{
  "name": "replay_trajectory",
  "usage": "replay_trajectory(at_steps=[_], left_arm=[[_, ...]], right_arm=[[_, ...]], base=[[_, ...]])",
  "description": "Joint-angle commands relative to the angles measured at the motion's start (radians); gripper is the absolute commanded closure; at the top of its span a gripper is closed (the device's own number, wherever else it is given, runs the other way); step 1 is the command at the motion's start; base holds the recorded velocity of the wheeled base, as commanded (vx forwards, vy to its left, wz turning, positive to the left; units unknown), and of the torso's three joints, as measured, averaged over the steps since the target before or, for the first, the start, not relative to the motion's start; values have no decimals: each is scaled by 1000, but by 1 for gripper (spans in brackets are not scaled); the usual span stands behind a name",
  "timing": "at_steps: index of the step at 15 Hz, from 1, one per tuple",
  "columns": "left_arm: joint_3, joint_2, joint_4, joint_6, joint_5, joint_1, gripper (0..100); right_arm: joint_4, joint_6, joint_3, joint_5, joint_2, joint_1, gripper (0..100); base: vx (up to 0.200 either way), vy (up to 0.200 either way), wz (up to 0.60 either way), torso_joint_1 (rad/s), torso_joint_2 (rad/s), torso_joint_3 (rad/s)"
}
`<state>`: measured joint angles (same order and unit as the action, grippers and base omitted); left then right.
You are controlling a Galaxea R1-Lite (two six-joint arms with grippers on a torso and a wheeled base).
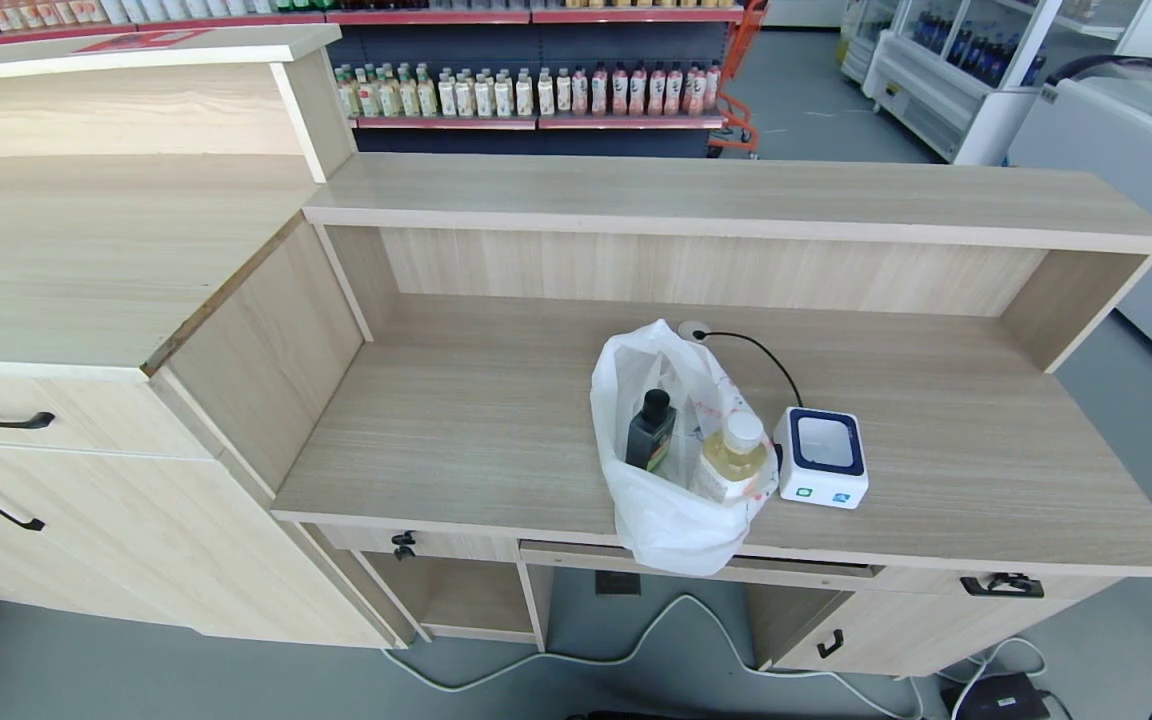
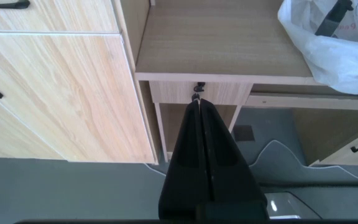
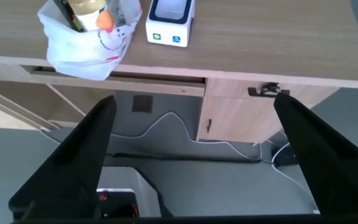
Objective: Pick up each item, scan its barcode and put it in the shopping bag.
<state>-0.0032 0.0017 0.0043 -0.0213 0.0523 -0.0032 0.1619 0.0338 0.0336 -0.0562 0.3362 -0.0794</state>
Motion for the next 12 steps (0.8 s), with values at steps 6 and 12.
replay_trajectory(at_steps=[6, 12], left_arm=[[0, 0, 0, 0, 0, 0, 100], [0, 0, 0, 0, 0, 0, 100]], right_arm=[[-150, 18, -34, 87, -336, 79, 0], [-150, 18, -34, 87, -336, 79, 0]], base=[[0, 0, 0, 0, 0, 0], [0, 0, 0, 0, 0, 0]])
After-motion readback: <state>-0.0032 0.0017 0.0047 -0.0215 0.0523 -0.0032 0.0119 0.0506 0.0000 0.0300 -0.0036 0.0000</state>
